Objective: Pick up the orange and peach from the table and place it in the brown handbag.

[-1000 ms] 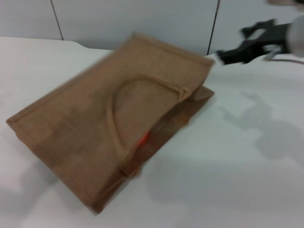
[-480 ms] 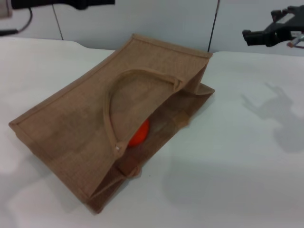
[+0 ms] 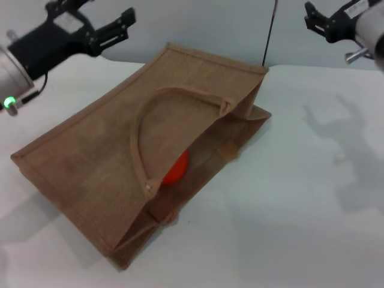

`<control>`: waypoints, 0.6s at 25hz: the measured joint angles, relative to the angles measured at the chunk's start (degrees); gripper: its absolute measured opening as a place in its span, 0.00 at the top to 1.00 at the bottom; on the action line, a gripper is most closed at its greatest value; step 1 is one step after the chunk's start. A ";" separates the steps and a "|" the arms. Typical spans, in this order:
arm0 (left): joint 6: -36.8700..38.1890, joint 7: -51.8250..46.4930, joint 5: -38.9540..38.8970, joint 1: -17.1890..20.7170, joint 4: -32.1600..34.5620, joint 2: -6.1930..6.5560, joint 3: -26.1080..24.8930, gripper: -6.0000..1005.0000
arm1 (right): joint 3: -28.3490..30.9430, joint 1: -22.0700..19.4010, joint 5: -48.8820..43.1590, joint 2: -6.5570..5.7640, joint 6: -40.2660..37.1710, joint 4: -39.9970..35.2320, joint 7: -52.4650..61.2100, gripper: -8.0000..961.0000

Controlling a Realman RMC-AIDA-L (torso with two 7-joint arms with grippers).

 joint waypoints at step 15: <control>4.96 35.99 -33.78 -9.27 -36.18 -0.08 -0.02 0.13 | -20.69 10.18 7.14 0.02 -52.08 43.40 31.99 0.08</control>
